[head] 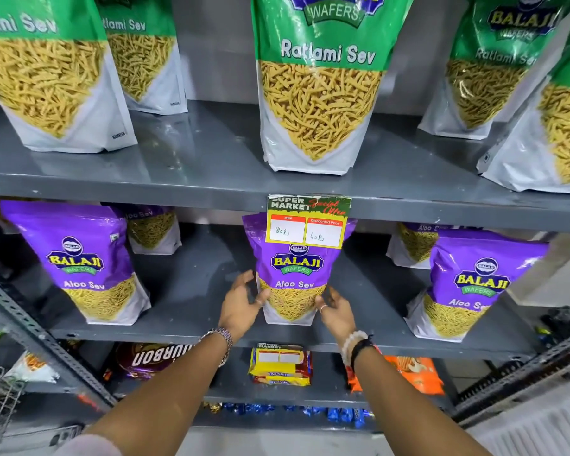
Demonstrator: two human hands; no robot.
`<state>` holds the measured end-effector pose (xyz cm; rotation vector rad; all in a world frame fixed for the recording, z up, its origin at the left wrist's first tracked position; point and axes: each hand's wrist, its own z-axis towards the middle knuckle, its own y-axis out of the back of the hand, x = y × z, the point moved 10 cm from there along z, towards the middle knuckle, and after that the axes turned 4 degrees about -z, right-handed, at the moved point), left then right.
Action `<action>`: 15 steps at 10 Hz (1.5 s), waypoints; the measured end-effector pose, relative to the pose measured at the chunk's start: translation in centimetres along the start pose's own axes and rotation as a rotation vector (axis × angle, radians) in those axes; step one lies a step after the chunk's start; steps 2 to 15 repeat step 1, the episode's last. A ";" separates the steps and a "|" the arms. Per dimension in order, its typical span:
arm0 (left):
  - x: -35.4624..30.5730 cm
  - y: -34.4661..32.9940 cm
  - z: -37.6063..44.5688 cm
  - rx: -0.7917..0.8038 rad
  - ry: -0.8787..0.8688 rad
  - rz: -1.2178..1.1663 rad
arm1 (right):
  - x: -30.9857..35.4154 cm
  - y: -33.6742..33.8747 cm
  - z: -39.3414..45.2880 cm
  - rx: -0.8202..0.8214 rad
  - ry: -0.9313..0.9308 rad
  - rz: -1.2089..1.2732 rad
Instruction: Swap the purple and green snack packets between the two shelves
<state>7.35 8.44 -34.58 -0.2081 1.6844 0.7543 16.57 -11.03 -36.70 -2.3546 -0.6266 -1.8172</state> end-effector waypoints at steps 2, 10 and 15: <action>-3.5 3.2 -2.8 -0.187 -0.250 0.041 | 1.8 3.2 -2.0 -0.165 0.061 0.037; -3.5 3.2 -2.8 -0.187 -0.250 0.041 | 1.8 3.2 -2.0 -0.165 0.061 0.037; -3.5 3.2 -2.8 -0.187 -0.250 0.041 | 1.8 3.2 -2.0 -0.165 0.061 0.037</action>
